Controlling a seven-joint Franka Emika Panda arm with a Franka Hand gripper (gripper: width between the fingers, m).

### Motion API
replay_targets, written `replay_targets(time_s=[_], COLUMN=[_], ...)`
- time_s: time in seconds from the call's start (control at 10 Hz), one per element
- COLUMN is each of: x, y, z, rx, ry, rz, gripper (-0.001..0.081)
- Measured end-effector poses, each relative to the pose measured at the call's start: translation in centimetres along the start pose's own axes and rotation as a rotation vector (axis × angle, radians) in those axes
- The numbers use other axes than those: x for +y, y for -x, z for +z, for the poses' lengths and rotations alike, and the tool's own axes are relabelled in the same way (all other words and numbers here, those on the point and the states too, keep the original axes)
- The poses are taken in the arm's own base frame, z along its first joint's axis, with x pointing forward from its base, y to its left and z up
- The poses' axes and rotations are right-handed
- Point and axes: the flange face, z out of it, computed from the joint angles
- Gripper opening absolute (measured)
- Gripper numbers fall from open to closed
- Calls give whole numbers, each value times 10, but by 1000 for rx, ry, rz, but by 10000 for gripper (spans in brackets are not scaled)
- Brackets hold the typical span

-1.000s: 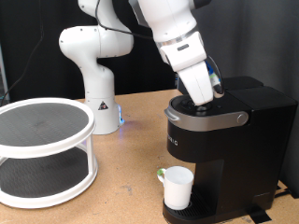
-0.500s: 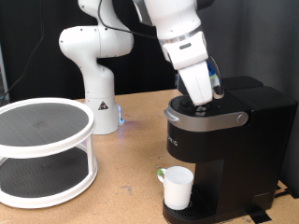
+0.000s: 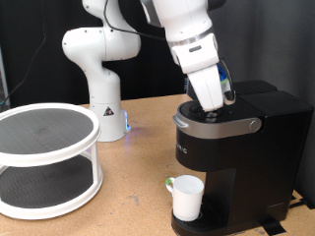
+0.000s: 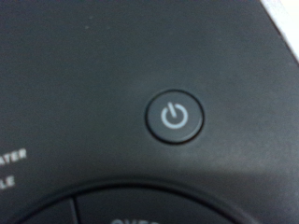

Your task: Make a cup of coffee with the keurig machine

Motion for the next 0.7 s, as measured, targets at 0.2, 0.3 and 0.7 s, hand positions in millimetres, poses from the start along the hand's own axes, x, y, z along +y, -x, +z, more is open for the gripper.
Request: replay_targets(time_s=[0.2, 0.3, 0.7], x=[0, -1, -1], y=[0, 0, -1], z=[0, 0, 0], rx=[-4, -7, -1], ry=[4, 7, -3], rz=[3, 5, 14], gripper=[5, 5, 5])
